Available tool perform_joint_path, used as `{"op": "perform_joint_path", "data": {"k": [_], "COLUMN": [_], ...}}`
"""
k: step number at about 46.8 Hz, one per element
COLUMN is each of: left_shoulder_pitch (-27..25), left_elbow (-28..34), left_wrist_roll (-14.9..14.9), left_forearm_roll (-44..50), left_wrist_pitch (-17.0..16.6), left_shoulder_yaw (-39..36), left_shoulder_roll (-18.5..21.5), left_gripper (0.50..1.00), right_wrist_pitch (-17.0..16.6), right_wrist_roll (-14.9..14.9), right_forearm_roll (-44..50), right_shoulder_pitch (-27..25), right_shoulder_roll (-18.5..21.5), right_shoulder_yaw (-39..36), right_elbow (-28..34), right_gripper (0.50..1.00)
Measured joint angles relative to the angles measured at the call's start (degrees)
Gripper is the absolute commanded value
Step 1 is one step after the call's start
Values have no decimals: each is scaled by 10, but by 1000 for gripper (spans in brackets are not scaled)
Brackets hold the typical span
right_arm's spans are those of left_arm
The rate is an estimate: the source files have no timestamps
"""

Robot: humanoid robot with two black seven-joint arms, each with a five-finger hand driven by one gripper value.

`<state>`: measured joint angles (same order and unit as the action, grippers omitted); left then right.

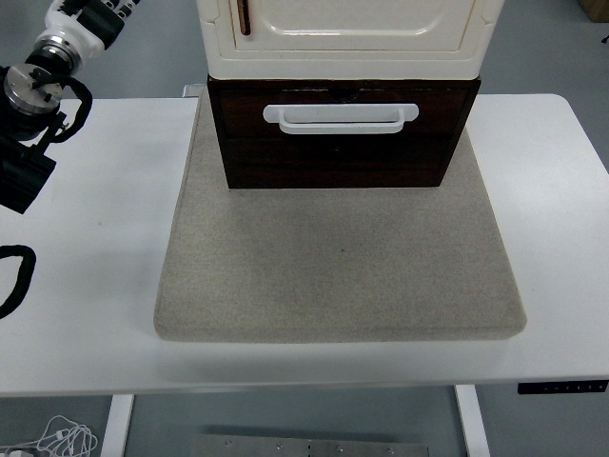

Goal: Open the drawer under the combination cabinet

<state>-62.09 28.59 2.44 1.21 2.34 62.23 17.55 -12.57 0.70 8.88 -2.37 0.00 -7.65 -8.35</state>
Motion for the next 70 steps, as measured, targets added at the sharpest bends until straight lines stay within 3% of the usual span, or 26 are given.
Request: {"op": "perform_joint_path", "data": {"k": [5, 21, 39, 54, 70], "left_shoulder_pitch": [-17, -76, -190, -316, -378], "left_elbow": [5, 55, 120, 165, 327], "left_wrist_roll": [6, 0, -14, -22, -22], "left_forearm_roll": [1, -6, -9, -30, -31], "left_wrist_pitch": [-15, -9, -8, -1, -7], "left_shoulder_yaw": [0, -12, -57, -151, -224], "left_shoulder_roll": [21, 72, 134, 146, 143], "left_gripper": [1000, 1000, 1000, 1000, 1000], "right_wrist_pitch": [0, 0, 0, 0, 0], "right_wrist_roll": [0, 0, 0, 0, 0], "right_forearm_roll": [0, 0, 0, 0, 0], "right_shoulder_pitch": [0, 0, 0, 0, 0], "right_shoulder_roll": [0, 0, 0, 0, 0], "right_shoulder_yaw": [0, 0, 0, 0, 0], "right_elbow": [0, 0, 0, 0, 0], "right_gripper": [926, 926, 926, 926, 926]}}
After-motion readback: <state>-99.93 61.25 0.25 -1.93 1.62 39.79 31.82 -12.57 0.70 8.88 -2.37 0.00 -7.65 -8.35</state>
